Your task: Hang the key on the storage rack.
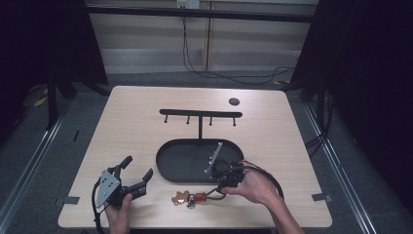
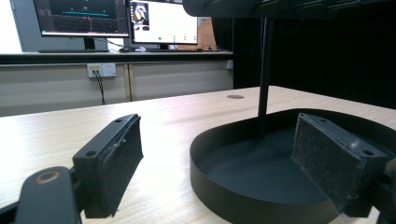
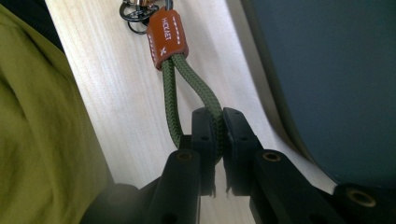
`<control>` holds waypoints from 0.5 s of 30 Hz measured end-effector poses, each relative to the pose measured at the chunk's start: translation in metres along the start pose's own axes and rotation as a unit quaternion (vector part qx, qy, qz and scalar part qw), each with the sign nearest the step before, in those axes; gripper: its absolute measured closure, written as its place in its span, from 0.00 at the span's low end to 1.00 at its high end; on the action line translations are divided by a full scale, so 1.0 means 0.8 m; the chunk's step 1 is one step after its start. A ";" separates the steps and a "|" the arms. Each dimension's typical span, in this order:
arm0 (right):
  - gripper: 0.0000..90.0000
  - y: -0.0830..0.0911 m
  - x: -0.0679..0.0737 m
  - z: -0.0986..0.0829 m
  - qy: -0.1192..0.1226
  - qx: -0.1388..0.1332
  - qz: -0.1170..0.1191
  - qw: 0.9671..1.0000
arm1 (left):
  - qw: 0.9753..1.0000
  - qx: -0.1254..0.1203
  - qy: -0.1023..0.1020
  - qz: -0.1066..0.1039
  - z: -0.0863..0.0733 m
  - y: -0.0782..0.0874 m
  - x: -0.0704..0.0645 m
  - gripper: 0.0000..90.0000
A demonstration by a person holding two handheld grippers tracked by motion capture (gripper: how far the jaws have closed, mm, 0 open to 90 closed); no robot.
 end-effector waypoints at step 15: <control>0.93 0.035 0.001 0.025 -0.005 0.041 0.036 0.998 | 1.000 0.000 0.000 0.000 0.000 0.000 0.000 0.17</control>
Point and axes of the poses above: each handheld gripper's, and its own axes: y roughly backward along the jaws, z roughly out of its top, x roughly to its left, the point moved 9 cm from there along -y, roughly forward along the jaws, and after that the axes turned 6 degrees about y, right-handed, at the moved point
